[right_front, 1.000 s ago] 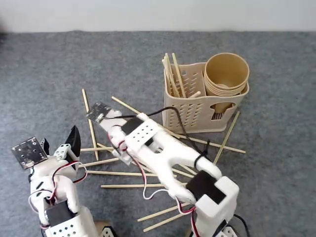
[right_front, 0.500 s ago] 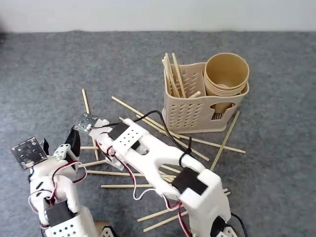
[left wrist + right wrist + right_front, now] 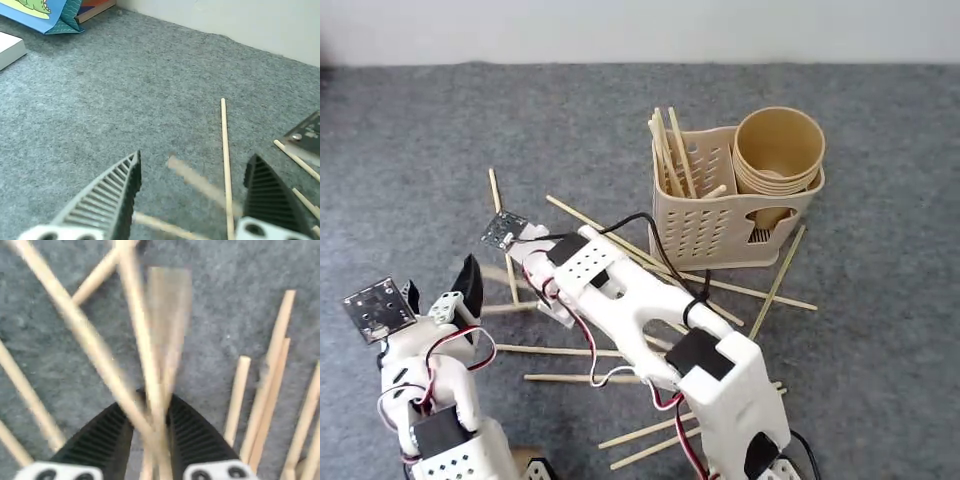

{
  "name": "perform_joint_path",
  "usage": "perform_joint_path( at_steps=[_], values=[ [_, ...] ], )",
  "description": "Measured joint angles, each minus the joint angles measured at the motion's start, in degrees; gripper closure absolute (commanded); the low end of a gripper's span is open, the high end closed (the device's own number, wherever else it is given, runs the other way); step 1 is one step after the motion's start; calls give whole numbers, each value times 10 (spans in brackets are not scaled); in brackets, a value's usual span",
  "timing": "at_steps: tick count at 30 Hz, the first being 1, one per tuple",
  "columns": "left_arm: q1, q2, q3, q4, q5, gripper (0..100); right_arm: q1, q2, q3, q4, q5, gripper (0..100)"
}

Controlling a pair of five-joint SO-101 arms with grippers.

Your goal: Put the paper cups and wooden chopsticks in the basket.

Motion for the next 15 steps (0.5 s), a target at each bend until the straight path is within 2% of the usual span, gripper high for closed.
perform_joint_path(
  at_steps=[15],
  values=[
    [0,0,0,0,-1,684,36,-68,1,139,-1,991]
  ],
)
